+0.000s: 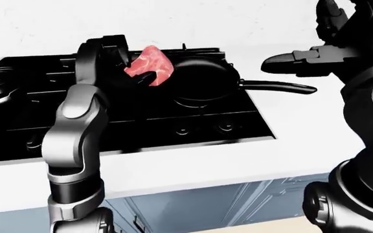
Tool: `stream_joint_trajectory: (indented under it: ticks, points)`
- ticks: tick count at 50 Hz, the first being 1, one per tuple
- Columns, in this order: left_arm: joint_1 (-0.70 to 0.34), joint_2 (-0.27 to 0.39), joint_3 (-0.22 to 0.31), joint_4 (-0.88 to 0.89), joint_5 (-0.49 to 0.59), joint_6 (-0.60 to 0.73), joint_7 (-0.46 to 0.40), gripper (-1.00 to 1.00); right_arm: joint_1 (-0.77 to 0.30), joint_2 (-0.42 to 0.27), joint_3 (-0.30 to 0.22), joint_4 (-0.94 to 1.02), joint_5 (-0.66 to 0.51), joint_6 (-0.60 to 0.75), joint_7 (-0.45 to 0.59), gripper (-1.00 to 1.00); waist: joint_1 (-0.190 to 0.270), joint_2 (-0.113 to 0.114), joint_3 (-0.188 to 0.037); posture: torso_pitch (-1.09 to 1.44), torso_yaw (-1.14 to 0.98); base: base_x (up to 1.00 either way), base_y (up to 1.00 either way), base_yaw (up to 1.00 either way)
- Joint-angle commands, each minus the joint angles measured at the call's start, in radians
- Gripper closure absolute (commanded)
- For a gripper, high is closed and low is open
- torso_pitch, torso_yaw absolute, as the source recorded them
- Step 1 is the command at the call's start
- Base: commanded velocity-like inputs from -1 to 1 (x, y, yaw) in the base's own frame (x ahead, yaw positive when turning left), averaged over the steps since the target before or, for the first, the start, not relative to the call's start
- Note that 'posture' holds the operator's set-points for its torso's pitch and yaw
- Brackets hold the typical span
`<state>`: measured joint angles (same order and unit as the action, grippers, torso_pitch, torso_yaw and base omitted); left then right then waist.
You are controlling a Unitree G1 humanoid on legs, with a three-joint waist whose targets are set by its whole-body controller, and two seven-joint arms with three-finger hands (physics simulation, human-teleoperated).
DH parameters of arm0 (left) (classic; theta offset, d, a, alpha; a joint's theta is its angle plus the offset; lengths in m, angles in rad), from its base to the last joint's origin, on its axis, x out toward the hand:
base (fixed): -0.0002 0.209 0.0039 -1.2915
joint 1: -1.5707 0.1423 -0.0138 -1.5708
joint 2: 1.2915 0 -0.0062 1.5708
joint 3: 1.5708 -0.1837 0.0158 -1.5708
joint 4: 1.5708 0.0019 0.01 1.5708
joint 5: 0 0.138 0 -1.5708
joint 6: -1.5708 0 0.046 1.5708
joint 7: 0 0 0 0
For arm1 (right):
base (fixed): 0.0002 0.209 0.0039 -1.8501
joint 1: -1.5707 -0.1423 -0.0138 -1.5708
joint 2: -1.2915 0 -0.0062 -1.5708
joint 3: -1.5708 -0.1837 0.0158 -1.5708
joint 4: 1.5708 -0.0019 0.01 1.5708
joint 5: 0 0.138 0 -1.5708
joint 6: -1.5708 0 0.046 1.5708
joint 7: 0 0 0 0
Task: Pick the steak from the plate and place it in the pan.
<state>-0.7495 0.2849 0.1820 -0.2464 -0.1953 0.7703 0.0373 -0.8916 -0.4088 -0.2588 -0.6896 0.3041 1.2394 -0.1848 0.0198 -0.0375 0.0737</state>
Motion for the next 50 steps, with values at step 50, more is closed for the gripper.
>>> stream_joint_trajectory:
  ticks: [50]
  points:
    - [-0.373,-0.075,-0.108,0.344,0.209,-0.052,-0.165,1.00,-0.024,-0.037,-0.031,0.006,0.063,-0.008,-0.071,-1.00,-0.012,0.004,-0.045,0.00,0.00,0.14,-0.11,0.00]
